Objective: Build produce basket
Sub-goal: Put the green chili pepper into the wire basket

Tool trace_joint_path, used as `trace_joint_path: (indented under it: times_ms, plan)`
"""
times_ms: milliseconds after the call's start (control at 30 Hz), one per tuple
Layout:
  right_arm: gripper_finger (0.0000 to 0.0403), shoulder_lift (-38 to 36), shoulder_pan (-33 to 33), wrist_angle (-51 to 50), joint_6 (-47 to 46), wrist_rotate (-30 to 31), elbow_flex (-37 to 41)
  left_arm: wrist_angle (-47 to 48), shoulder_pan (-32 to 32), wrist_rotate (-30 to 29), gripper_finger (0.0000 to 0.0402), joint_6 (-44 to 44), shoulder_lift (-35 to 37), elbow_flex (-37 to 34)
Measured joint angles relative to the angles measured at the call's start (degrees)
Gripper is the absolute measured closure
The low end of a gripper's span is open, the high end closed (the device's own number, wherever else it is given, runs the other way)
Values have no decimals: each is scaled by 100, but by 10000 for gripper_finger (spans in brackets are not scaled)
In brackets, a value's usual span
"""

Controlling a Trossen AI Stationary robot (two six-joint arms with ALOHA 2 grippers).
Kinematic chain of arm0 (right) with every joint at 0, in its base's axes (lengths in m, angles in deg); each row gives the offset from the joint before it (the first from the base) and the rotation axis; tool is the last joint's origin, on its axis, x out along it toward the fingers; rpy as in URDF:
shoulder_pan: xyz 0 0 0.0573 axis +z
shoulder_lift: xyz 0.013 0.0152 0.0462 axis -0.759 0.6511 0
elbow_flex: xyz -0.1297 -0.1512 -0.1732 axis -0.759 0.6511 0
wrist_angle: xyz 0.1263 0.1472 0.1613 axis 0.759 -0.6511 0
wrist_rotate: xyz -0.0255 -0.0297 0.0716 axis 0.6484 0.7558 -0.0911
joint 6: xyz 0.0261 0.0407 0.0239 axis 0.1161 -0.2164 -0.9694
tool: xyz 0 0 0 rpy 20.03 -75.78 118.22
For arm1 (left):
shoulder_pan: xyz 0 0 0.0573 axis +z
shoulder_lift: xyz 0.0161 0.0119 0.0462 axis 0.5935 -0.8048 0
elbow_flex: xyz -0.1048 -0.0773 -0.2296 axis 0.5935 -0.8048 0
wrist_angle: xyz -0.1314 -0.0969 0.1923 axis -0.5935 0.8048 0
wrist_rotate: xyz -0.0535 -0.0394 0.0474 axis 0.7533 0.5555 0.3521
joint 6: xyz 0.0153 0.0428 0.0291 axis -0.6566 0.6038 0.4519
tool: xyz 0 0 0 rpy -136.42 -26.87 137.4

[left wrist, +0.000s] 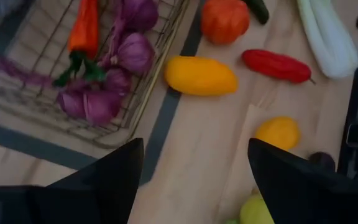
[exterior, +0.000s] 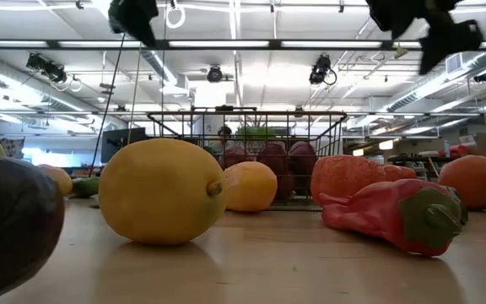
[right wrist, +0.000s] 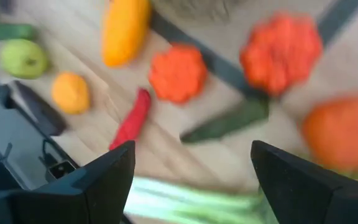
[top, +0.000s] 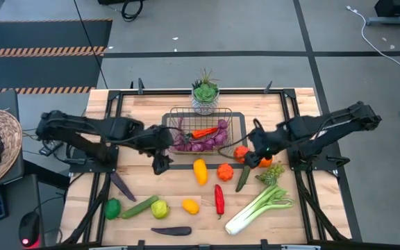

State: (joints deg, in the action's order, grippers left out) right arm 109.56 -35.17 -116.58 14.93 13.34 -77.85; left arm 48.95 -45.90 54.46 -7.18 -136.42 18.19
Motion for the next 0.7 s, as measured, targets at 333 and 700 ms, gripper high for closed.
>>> trace_joint_path:
  times_ms: [333,700]
  plan:
    - [80,1247,517,-124,-1426,-141,0,-380,-764,-706,108,-987,654,-742]
    - [80,2474,517,273,-2008,-154,0,-284,-1285,-879,108,-1106,718,-736]
